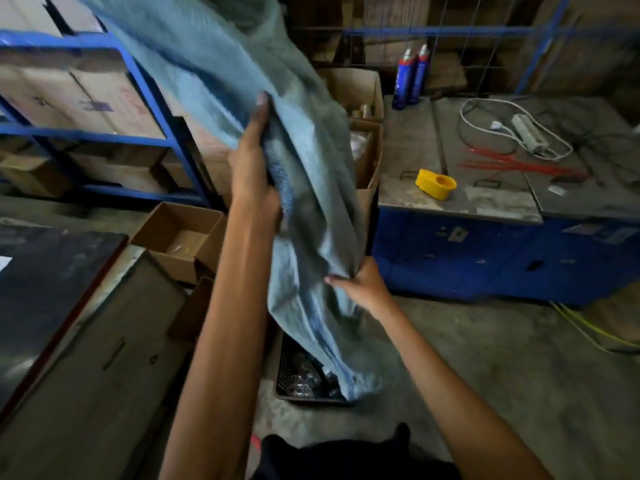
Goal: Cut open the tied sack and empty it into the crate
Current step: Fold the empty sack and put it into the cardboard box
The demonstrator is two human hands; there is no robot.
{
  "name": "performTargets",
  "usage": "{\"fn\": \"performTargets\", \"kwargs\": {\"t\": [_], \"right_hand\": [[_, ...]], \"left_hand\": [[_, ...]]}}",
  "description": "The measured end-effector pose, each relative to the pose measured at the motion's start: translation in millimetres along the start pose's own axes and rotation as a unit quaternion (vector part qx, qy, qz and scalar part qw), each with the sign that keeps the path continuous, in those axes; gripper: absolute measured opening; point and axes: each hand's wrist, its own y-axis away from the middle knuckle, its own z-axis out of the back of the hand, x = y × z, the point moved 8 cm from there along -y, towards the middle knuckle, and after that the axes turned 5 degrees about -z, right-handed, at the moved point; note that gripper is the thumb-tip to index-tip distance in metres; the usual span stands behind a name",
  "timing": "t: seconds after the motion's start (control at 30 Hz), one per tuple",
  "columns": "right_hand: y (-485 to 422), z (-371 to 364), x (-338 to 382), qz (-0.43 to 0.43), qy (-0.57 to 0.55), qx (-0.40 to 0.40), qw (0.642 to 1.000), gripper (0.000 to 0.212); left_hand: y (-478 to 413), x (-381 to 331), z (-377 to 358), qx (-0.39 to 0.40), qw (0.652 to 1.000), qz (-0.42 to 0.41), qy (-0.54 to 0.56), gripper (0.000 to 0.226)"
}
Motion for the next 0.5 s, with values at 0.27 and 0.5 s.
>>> {"fn": "performTargets", "kwargs": {"t": [0.27,0.5], "right_hand": [[13.4,101.3,69.1,0.054,-0.197,-0.162,0.965,0.027],[28.8,92.7,155.7,0.094,-0.334,-0.138,0.928,0.021]], "left_hand": [[-5.4,12.0,160.8,-0.271,0.926,0.102,-0.241,0.113],[28.7,68.0,141.3,-0.15,0.775,-0.034,-0.613,0.145]]}}
